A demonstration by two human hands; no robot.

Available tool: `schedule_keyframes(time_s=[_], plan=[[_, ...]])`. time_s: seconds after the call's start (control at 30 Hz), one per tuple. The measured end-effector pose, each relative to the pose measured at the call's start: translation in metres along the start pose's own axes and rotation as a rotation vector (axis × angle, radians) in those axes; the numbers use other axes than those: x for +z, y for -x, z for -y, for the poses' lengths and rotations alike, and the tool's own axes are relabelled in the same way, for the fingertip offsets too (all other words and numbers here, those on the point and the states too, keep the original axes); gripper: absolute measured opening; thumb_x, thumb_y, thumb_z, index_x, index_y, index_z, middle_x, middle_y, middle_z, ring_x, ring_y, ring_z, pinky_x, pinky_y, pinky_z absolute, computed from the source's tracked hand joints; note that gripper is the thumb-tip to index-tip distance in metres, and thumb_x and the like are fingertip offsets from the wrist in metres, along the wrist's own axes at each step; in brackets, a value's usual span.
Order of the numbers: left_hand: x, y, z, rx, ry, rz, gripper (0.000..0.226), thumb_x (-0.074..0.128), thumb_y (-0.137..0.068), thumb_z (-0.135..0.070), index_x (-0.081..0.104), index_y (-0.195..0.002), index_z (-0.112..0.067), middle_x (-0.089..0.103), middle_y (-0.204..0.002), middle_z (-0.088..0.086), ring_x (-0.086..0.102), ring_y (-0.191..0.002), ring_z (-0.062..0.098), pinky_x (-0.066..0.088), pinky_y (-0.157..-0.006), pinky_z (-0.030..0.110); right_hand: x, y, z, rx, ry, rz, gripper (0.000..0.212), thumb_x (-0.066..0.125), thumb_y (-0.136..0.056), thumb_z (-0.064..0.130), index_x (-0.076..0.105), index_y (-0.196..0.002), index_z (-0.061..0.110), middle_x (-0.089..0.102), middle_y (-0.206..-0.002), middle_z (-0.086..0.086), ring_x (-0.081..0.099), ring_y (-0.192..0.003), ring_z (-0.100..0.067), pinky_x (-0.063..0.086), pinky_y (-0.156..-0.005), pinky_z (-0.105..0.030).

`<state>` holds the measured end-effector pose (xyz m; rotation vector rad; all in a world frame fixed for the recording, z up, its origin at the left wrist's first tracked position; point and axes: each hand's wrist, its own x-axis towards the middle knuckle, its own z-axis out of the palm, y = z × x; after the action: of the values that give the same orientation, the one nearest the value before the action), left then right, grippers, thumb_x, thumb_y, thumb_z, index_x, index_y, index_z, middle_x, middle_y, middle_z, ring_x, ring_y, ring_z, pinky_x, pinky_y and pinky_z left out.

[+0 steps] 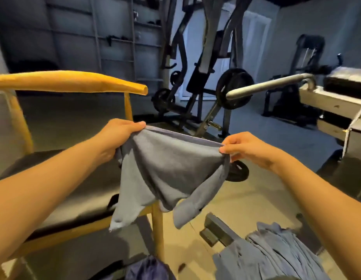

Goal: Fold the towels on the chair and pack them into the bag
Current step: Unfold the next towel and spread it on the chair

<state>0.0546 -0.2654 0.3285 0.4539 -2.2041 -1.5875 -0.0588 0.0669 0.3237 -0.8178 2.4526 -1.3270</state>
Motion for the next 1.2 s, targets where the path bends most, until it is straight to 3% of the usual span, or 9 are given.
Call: schedule_keyframes(time_s=[0.07,0.23,0.5,0.6,0.7,0.83,0.93,1.07,1.2], plan=[[-0.027,0.002,-0.004,-0.024,0.026,-0.055,0.028,0.073,-0.091,-0.043,0.076,-0.082,-0.017,0.070,-0.064,0.002,0.063,-0.063,0.021,0.044,-0.048,0.024,0.016,-0.013,0.019,-0.027,0.032,0.059,0.018,0.068,-0.097,0.021,0.075,-0.088,0.006,0.074,-0.092,-0.006,0.071,-0.096,-0.023,0.059,-0.089,-0.035],[-0.090,0.008,-0.002,-0.019,-0.062,-0.136,0.038,0.070,-0.092,-0.049,0.077,-0.094,-0.011,0.072,-0.095,0.012,0.064,-0.092,0.028,0.048,-0.073,0.038,0.066,-0.046,0.062,-0.032,-0.045,-0.015,0.019,0.056,-0.102,0.017,0.065,-0.086,0.010,0.065,-0.088,-0.009,0.063,-0.087,-0.024,0.053,-0.073,-0.032],[-0.178,0.017,0.019,-0.151,0.221,-0.420,0.035,0.074,-0.088,-0.047,0.068,-0.099,-0.014,0.069,-0.090,0.013,0.067,-0.083,0.030,0.053,-0.064,0.040,0.127,-0.075,0.125,-0.103,0.090,-0.120,0.034,0.068,-0.096,0.032,0.065,-0.075,0.005,0.054,-0.074,-0.010,0.048,-0.070,-0.020,0.039,-0.060,-0.029],[-0.205,0.009,0.033,-0.171,0.329,-0.499,0.042,0.076,-0.087,-0.045,0.070,-0.114,-0.013,0.074,-0.099,0.011,0.071,-0.086,0.026,0.056,-0.066,0.039,0.136,-0.082,0.126,-0.092,0.074,-0.035,0.037,0.071,-0.095,0.031,0.072,-0.089,-0.005,0.063,-0.079,-0.011,0.056,-0.073,-0.018,0.045,-0.063,-0.028],[-0.220,0.000,0.054,-0.225,0.368,-0.501,0.046,0.080,-0.084,-0.044,0.070,-0.115,-0.012,0.074,-0.101,0.009,0.072,-0.092,0.027,0.059,-0.076,0.043,0.148,-0.095,0.110,0.012,0.153,0.100,0.040,0.069,-0.096,0.035,0.059,-0.068,0.008,0.051,-0.065,-0.007,0.050,-0.061,-0.018,0.042,-0.062,-0.031],[-0.216,-0.011,0.070,-0.324,0.393,-0.458,0.032,0.071,-0.095,-0.028,0.066,-0.119,-0.008,0.070,-0.092,0.010,0.067,-0.072,0.022,0.052,-0.056,0.038,0.172,-0.119,0.095,0.091,0.499,0.112,0.042,0.061,-0.098,0.038,0.049,-0.064,0.016,0.044,-0.065,-0.010,0.043,-0.061,-0.023,0.036,-0.063,-0.034],[-0.213,-0.012,0.067,-0.316,0.461,-0.449,0.032,0.065,-0.099,-0.023,0.063,-0.128,-0.010,0.069,-0.097,0.009,0.067,-0.081,0.023,0.054,-0.062,0.040,0.185,-0.131,0.119,0.036,0.160,-0.079,0.039,0.054,-0.102,0.030,0.044,-0.067,0.016,0.039,-0.069,-0.011,0.041,-0.065,-0.024,0.033,-0.066,-0.034],[-0.224,-0.010,0.045,-0.009,0.471,-0.490,0.020,0.065,-0.099,-0.029,0.068,-0.117,-0.021,0.071,-0.106,0.002,0.068,-0.096,0.018,0.057,-0.073,0.033,0.183,-0.142,0.169,-0.257,-0.227,-0.458,0.033,0.046,-0.106,0.026,0.054,-0.076,0.016,0.052,-0.073,0.000,0.050,-0.065,-0.005,0.039,-0.060,-0.023],[-0.237,-0.015,0.056,-0.028,0.181,-0.488,0.020,0.071,-0.094,-0.023,0.074,-0.109,-0.009,0.073,-0.100,0.010,0.069,-0.098,0.024,0.058,-0.082,0.037,0.197,-0.156,0.161,-0.121,0.016,-0.227,0.036,0.051,-0.103,0.024,0.045,-0.069,0.014,0.047,-0.069,-0.011,0.044,-0.066,-0.020,0.034,-0.062,-0.031]])
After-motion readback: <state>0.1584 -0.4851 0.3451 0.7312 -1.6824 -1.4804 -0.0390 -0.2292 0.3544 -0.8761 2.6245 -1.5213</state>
